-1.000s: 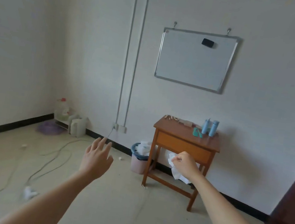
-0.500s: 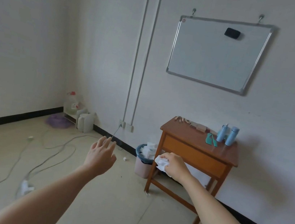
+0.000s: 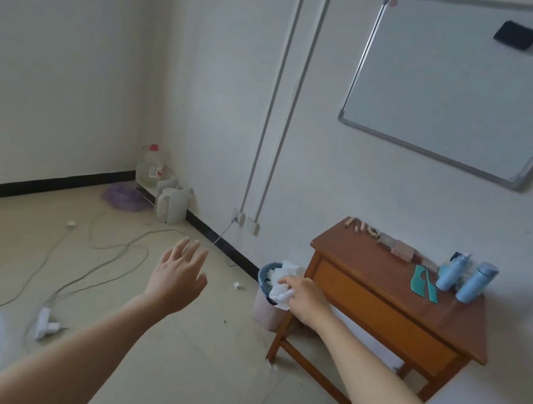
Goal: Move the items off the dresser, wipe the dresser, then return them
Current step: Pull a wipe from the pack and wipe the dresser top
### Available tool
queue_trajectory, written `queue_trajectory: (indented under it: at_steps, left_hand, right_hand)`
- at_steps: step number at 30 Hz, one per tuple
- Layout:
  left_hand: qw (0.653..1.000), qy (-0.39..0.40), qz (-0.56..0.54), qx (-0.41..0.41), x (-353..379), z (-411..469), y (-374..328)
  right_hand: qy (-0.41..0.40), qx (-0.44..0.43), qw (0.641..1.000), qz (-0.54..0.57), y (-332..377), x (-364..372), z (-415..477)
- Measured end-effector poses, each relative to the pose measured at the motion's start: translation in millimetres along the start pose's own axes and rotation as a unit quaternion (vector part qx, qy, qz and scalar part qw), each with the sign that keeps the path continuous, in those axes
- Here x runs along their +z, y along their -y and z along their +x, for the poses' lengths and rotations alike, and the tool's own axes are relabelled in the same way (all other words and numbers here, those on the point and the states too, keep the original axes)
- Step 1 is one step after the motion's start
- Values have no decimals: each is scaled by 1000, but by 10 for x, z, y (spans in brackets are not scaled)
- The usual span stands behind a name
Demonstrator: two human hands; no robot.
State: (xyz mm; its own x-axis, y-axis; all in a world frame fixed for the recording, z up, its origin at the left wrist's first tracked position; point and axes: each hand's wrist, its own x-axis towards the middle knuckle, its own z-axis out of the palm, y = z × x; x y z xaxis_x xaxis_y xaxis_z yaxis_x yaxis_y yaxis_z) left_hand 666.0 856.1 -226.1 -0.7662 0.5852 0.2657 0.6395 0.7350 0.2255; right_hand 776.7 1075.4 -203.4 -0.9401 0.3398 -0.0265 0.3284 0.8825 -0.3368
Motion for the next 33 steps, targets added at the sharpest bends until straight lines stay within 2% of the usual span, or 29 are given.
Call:
queue_trajectory:
  at_steps: [8, 14, 21, 28, 33]
  left_hand:
    - [1000, -15, 8, -5, 114, 1441, 685]
    - [1000, 2, -7, 19, 354, 2526, 953]
    - [996, 69, -28, 57, 972, 3436, 875]
    - [992, 87, -30, 91, 1517, 4756, 578]
    - [990, 94, -38, 94, 1837, 5710, 326]
  right_hand:
    - [-27, 20, 999, -17, 27, -135, 1513]
    - [-54, 60, 996, 22, -95, -143, 2477]
    - [-64, 136, 987, 52, -687, -4, 3215]
    - [-85, 173, 976, 97, -1549, -99, 4199]
    - [-68, 205, 971, 107, -2065, -116, 4986]
